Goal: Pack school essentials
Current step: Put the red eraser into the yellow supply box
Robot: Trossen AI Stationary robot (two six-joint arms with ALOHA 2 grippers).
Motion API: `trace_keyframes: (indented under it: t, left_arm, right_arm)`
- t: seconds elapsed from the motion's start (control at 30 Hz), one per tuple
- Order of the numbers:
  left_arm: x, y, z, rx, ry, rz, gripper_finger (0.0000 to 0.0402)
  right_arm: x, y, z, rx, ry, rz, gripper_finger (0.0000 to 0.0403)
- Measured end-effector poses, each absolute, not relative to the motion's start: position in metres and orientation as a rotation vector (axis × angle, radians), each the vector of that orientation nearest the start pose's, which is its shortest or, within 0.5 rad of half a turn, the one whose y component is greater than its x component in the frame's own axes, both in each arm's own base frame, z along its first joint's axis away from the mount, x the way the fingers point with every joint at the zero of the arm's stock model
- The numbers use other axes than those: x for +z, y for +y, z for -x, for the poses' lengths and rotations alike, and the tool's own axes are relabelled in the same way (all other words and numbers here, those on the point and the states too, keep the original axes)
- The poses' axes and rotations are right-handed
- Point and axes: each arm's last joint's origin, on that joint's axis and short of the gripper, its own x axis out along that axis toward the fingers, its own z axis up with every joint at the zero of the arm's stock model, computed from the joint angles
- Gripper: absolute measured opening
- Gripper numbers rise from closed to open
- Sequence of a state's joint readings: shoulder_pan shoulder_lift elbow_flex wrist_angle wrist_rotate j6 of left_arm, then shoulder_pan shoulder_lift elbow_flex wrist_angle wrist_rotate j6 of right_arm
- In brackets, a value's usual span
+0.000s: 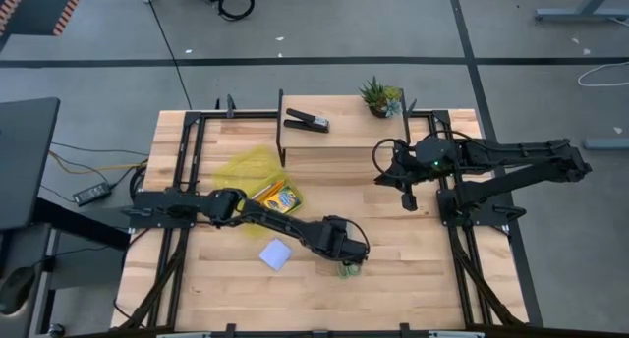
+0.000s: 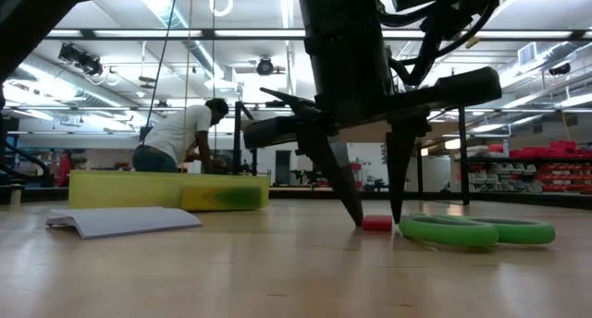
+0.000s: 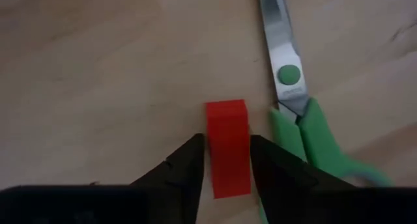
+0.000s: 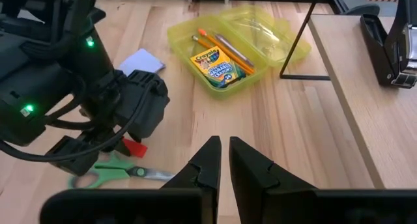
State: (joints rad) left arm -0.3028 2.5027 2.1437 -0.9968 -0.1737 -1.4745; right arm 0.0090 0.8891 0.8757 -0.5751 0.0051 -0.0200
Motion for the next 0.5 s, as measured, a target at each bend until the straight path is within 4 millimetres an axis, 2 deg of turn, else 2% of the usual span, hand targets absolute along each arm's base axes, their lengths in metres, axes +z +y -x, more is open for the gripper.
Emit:
trace_keyframes:
  t: [0.1,0.3,0.5]
  left_arm:
    - [0.133,-0.150,-0.479,0.829,1.110,0.883,0.0107]
    - [0.132,-0.159,-0.475,0.846,1.069,0.814,0.0015]
    - [0.144,-0.159,-0.472,0.837,1.068,0.815,0.0007]
  right_arm:
    - [0.311,0.001,-0.180,0.010,0.589,0.024,0.0039]
    - [0.311,0.001,-0.180,0.010,0.590,0.023,0.0039]
    - [0.311,0.002,-0.180,0.015,0.590,0.022,0.0039]
